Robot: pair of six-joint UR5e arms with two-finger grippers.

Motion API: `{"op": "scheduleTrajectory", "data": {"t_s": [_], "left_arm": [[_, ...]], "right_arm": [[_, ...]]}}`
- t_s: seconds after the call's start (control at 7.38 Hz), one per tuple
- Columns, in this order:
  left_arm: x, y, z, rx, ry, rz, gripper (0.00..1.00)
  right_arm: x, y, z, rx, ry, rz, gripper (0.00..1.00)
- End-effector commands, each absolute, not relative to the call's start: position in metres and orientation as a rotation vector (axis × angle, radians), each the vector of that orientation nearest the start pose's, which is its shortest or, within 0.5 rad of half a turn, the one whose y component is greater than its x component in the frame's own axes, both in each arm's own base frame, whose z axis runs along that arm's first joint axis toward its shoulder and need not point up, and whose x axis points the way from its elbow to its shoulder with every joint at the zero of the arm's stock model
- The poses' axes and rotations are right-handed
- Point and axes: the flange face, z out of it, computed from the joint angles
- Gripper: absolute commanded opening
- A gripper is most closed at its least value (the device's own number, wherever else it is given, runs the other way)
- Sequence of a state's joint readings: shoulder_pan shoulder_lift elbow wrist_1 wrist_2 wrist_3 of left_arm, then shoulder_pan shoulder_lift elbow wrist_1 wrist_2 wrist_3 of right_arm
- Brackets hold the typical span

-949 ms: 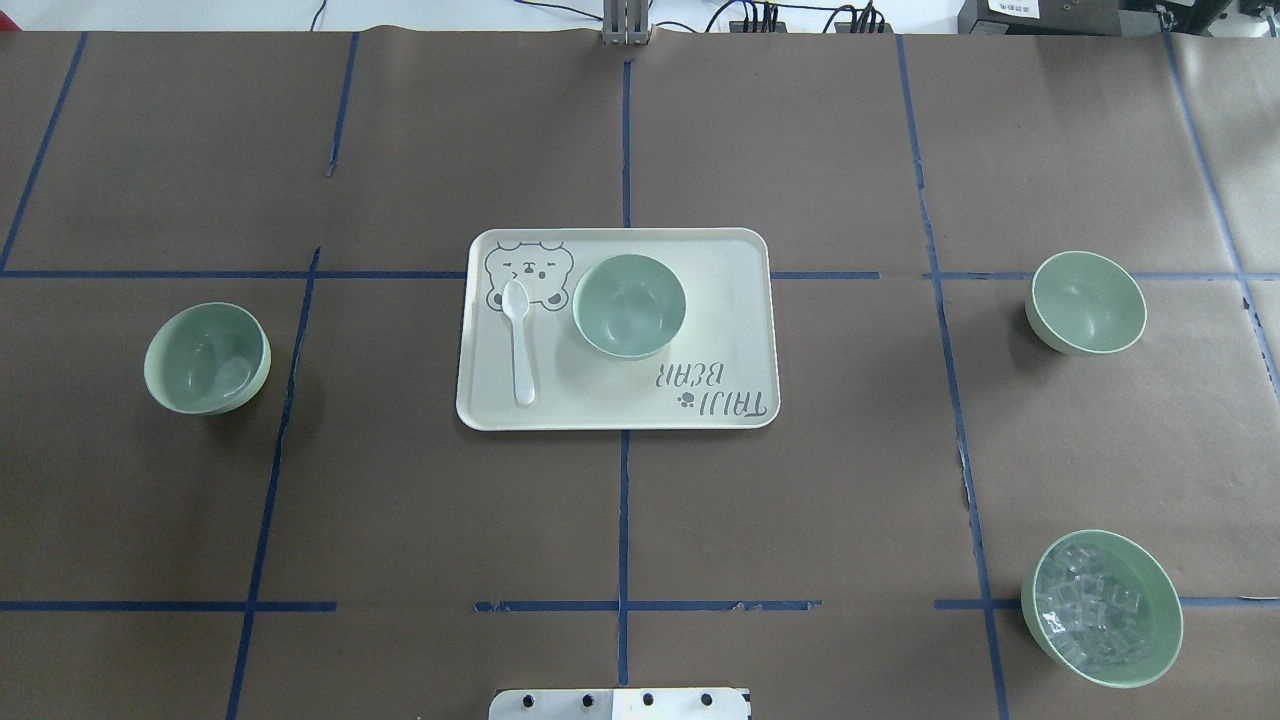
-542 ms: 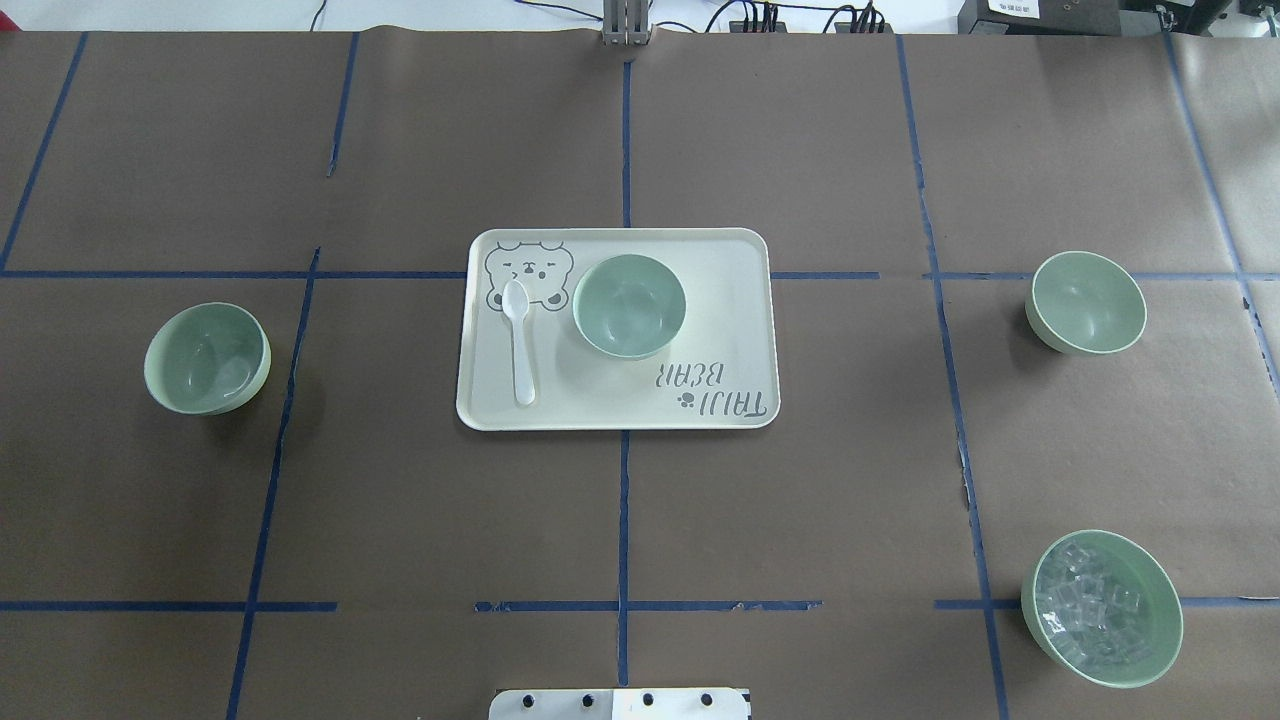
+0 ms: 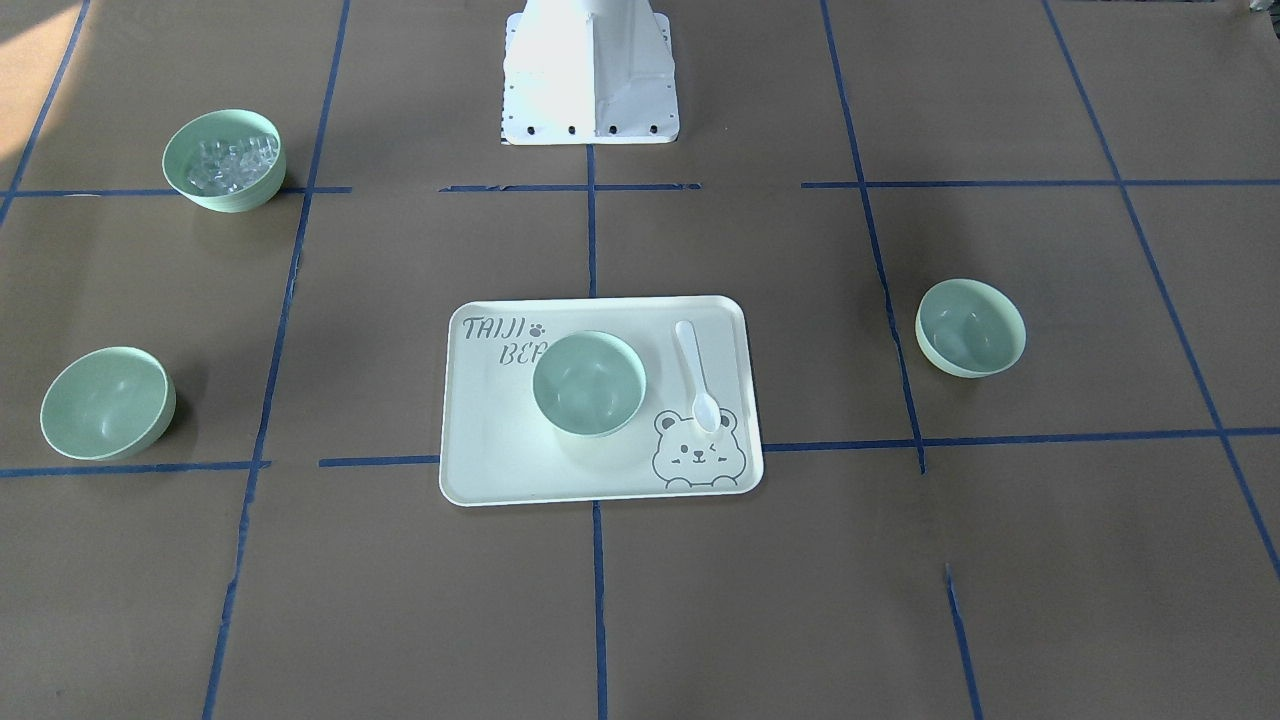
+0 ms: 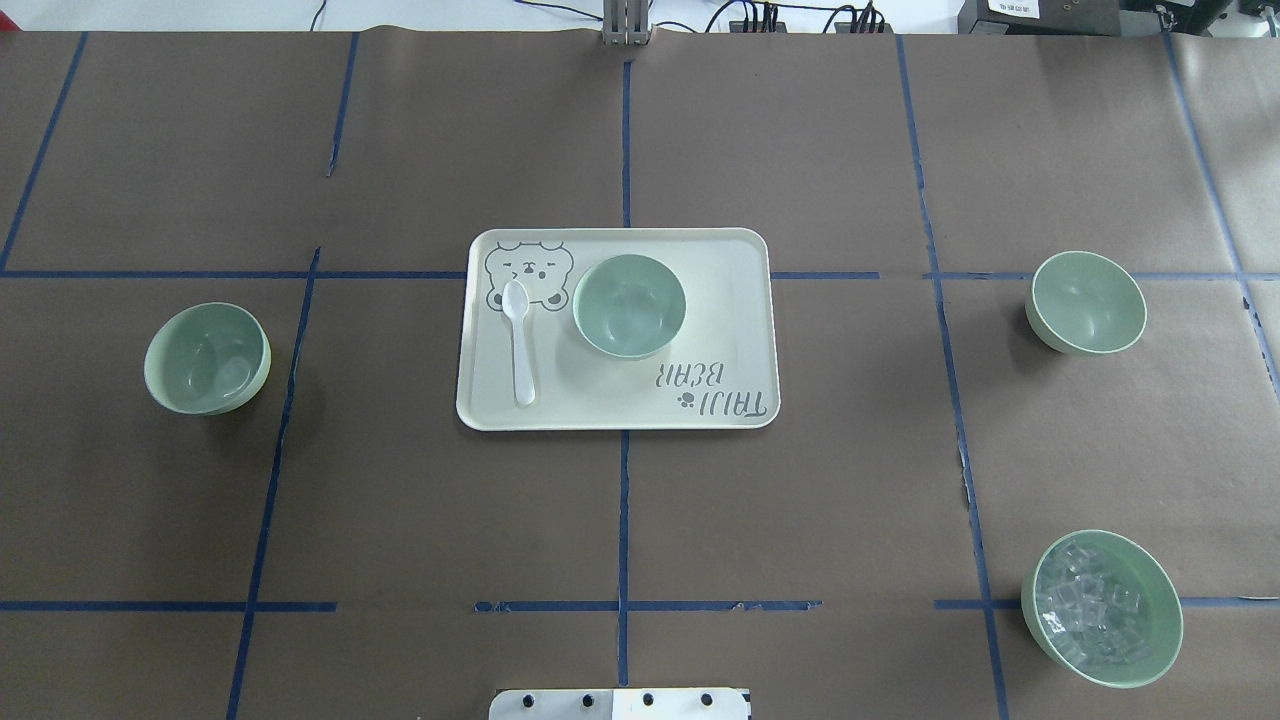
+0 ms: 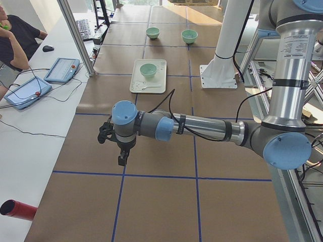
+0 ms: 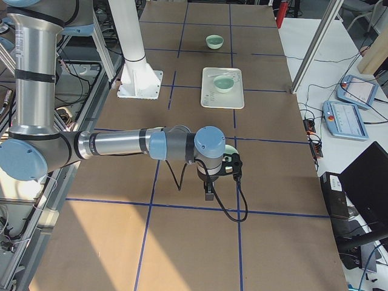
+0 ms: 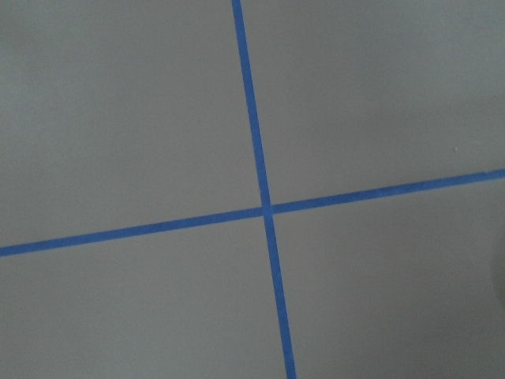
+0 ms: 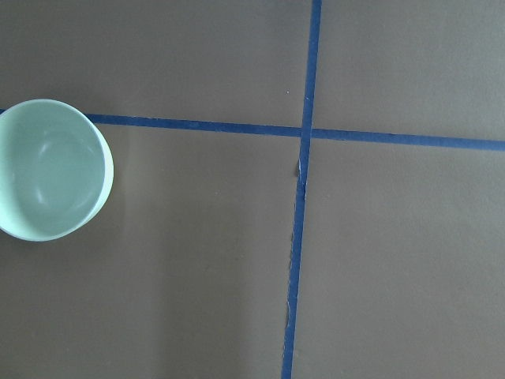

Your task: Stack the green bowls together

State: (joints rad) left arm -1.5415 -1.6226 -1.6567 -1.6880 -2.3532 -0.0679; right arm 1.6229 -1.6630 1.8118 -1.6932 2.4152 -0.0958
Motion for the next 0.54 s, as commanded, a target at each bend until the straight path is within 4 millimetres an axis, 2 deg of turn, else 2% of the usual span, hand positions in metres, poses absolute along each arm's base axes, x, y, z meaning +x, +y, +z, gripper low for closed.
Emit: {"op": "scheduleTrajectory", "data": {"t_s": [0.0, 0.27, 0.41], "left_arm": [[-0.001, -0.53, 0.552, 0.207, 0.829, 0.008, 1.0], [0.068, -0.526, 0.535, 0.199, 0.899, -0.06, 1.0], [0.101, -0.518, 0.531, 0.176, 0.935, -0.09, 1.0]], "right_arm": [[0.083, -0.456, 0.585, 0.098, -0.842, -0.057, 1.0], [0.081, -0.455, 0.577, 0.113, -0.862, -0.061, 1.0], [0.081, -0.456, 0.578, 0.109, -0.853, -0.06, 1.0]]}}
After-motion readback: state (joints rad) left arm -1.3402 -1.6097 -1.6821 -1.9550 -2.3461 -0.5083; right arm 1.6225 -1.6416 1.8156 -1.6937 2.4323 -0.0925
